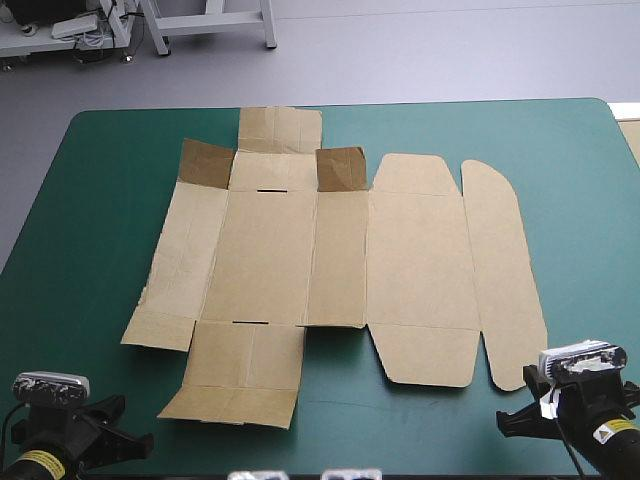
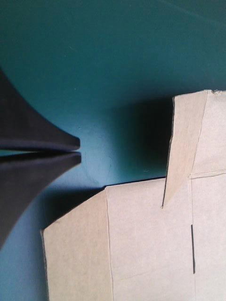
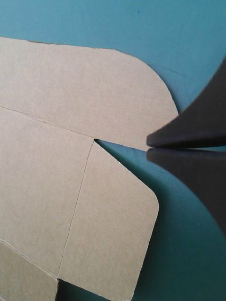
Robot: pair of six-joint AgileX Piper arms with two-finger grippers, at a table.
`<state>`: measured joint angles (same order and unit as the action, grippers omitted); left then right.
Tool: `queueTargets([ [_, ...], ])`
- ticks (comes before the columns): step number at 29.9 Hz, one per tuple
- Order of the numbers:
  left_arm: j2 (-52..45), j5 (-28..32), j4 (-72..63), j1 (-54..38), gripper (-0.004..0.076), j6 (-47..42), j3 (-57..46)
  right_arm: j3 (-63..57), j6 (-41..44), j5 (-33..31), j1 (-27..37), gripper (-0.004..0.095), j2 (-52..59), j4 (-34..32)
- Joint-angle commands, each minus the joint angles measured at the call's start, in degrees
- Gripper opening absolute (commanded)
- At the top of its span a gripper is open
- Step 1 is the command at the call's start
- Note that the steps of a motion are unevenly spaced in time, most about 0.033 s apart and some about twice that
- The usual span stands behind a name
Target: Fold the box
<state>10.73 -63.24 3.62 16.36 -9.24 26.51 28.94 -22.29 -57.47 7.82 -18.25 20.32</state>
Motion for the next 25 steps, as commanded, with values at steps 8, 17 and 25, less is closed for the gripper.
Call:
queueTargets([
  [8,1.23,3.11,0.0,-0.01,-0.0009,-0.53,1.89,1.52,-0.4,3.27,-0.28,-0.0013,-0.68,0.94],
  [17,8.66,-1.33,0.0,-0.01,-0.0009,-0.53,15.62,1.52,-0.4,3.27,-0.28,-0.0013,-0.68,0.94],
  [25,25.14,-1.46,0.0,-0.01,-0.0009,1.51,30.85,1.52,-0.4,3.27,-0.28,-0.0013,-0.68,0.94],
])
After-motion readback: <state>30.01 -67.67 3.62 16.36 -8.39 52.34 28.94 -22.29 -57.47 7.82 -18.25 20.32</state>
